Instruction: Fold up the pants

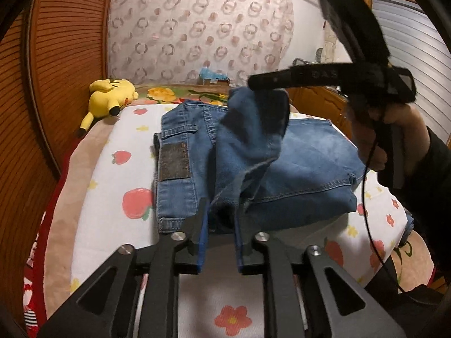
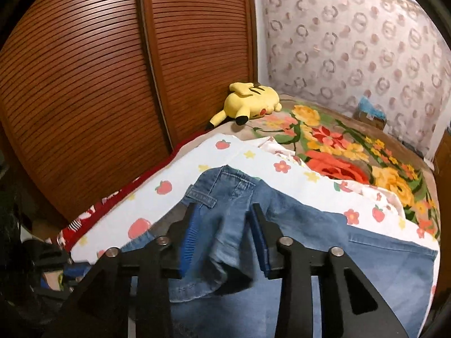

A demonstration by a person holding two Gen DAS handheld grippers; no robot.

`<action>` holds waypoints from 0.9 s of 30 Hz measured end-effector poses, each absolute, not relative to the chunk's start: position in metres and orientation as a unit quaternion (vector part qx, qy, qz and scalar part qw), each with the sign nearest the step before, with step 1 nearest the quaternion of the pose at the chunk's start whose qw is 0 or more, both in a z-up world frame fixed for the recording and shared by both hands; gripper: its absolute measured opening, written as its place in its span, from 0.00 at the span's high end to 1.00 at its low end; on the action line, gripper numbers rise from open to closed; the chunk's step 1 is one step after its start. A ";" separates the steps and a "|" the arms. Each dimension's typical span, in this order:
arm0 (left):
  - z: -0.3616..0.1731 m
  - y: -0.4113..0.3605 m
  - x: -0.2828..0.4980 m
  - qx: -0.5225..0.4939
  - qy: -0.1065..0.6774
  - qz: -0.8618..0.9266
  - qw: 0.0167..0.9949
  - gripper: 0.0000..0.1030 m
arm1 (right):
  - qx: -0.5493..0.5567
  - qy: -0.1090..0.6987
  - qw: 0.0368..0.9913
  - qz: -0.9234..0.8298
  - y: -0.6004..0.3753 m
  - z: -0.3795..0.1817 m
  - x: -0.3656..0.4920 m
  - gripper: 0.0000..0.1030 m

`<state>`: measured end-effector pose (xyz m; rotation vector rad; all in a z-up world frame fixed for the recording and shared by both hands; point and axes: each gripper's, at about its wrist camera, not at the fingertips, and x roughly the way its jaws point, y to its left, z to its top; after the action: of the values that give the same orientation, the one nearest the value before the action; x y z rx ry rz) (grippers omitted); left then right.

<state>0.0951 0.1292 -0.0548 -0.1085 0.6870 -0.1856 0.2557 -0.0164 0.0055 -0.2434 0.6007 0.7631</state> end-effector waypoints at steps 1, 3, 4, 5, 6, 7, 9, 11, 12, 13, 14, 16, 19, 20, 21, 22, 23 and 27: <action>-0.053 0.130 0.094 -0.053 0.335 -0.088 0.936 0.77 | -0.116 0.285 0.877 0.368 -0.020 0.007 0.252 0.61; -0.051 0.135 0.091 -0.054 0.331 -0.080 0.939 0.66 | -0.116 0.280 0.880 0.366 -0.029 0.008 0.246 0.59; -0.050 0.137 0.090 -0.054 0.330 -0.076 0.939 0.63 | -0.116 0.278 0.881 0.364 -0.035 0.009 0.242 0.58; -0.048 0.139 0.088 -0.053 0.328 -0.072 0.940 0.57 | -0.117 0.276 0.882 0.363 -0.041 0.010 0.238 0.57; -0.046 0.141 0.087 -0.054 0.325 -0.070 0.942 0.54 | -0.117 0.275 0.883 0.361 -0.043 0.007 0.235 0.56; -0.046 0.145 0.089 -0.055 0.323 -0.068 0.942 0.54 | -0.117 0.275 0.885 0.357 -0.047 0.005 0.232 0.55; -0.043 0.146 0.091 -0.052 0.321 -0.063 0.943 0.54 | -0.115 0.276 0.889 0.346 -0.058 -0.003 0.225 0.54; -0.041 0.145 0.094 -0.050 0.317 -0.061 0.945 0.53 | -0.107 0.283 0.892 0.335 -0.067 -0.011 0.224 0.54; -0.040 0.143 0.096 -0.050 0.315 -0.064 0.945 0.53 | -0.104 0.286 0.894 0.328 -0.071 -0.014 0.221 0.54; -0.039 0.140 0.099 -0.048 0.314 -0.070 0.945 0.53 | -0.100 0.290 0.897 0.318 -0.077 -0.019 0.220 0.54; -0.037 0.136 0.102 -0.046 0.313 -0.076 0.946 0.53 | -0.096 0.292 0.900 0.310 -0.083 -0.023 0.219 0.54; -0.035 0.125 0.110 -0.037 0.314 -0.088 0.945 0.53 | -0.089 0.298 0.904 0.293 -0.093 -0.033 0.217 0.54; -0.034 0.108 0.124 -0.025 0.315 -0.108 0.943 0.54 | -0.083 0.311 0.907 0.271 -0.102 -0.047 0.216 0.54; -0.033 0.099 0.130 -0.021 0.316 -0.121 0.941 0.54 | -0.081 0.316 0.908 0.265 -0.102 -0.050 0.216 0.54; -0.033 0.092 0.135 -0.018 0.318 -0.130 0.939 0.54 | -0.081 0.321 0.908 0.258 -0.103 -0.054 0.216 0.54; -0.032 0.087 0.138 -0.016 0.319 -0.135 0.938 0.54 | -0.081 0.324 0.908 0.252 -0.104 -0.058 0.214 0.54; -0.033 0.078 0.144 -0.013 0.320 -0.144 0.936 0.54 | -0.079 0.327 0.908 0.251 -0.105 -0.060 0.213 0.54; -0.039 0.054 0.164 -0.003 0.333 -0.167 0.928 0.54 | -0.079 0.338 0.906 0.242 -0.104 -0.070 0.206 0.54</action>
<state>0.1637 0.0542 -0.0387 -0.0059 0.6834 -0.3413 0.2063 -0.1044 -0.0700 -0.1631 0.6975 0.5002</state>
